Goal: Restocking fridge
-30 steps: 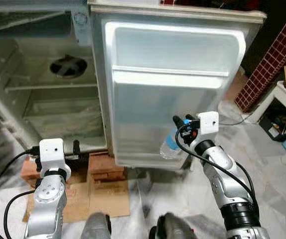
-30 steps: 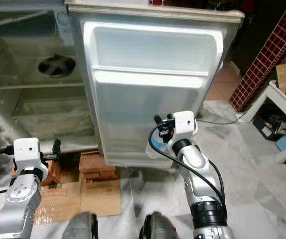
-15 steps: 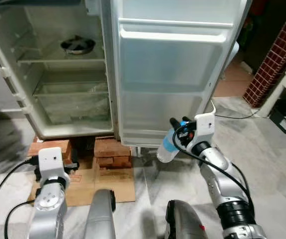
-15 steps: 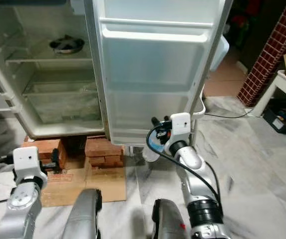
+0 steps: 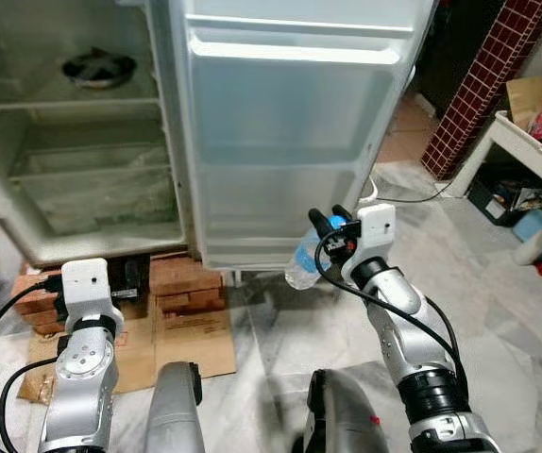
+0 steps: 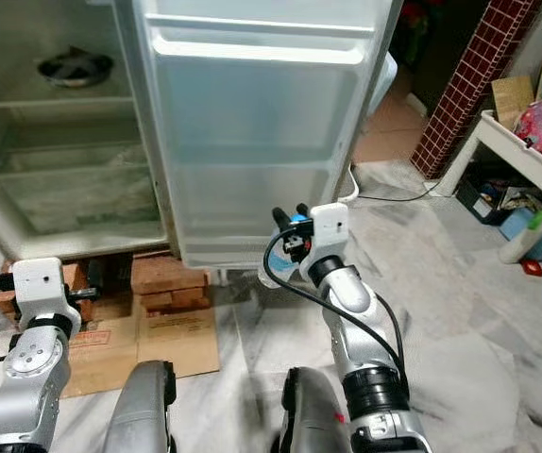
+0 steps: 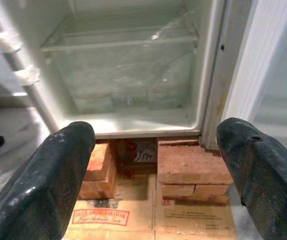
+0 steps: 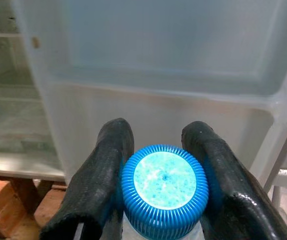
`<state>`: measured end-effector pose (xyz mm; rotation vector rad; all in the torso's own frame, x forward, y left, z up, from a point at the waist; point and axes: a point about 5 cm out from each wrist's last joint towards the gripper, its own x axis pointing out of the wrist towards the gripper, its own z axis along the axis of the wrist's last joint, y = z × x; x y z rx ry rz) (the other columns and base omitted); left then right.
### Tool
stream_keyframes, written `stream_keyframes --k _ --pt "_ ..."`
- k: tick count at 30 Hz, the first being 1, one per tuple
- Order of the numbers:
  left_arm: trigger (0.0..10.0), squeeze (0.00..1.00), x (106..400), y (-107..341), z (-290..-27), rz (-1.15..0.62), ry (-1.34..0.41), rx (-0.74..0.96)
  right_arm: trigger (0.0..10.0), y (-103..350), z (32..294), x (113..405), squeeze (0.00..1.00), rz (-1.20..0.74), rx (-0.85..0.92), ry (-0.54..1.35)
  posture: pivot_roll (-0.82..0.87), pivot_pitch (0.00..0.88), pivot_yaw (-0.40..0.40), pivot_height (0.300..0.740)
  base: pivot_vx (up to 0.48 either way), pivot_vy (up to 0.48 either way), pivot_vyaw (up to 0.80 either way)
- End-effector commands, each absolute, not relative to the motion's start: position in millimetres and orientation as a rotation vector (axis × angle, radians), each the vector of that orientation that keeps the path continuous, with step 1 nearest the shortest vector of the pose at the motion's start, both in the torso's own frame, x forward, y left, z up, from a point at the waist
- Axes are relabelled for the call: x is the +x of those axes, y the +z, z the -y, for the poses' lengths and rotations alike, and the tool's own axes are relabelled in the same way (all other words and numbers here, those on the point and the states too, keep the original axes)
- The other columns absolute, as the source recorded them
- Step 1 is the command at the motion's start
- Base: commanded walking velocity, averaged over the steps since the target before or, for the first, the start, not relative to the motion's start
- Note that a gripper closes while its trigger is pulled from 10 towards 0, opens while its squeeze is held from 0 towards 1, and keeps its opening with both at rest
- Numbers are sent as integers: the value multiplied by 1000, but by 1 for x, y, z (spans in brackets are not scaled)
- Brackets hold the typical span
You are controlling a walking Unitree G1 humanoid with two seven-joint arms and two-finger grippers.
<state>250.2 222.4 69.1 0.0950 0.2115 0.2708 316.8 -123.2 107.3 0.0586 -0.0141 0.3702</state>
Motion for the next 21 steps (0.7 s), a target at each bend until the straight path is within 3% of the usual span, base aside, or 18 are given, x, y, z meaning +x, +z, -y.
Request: stream_keyframes --k 1,9,17,21 --pt "10000 0 252 70 -219 -205 254 92 10000 119 121 322 0 68 41 383 41 47 -57 606 349 0 0" --pt "10000 0 252 68 -217 -216 256 79 10000 120 120 323 0 77 28 391 42 44 -58 606 322 0 0" --pt "10000 0 252 67 -216 -215 249 84 10000 121 120 323 0 85 13 405 42 40 -61 606 0 0 0" --pt "10000 0 252 68 -215 -202 239 76 10000 121 120 323 0 89 6 409 42 39 -65 606 311 0 0"
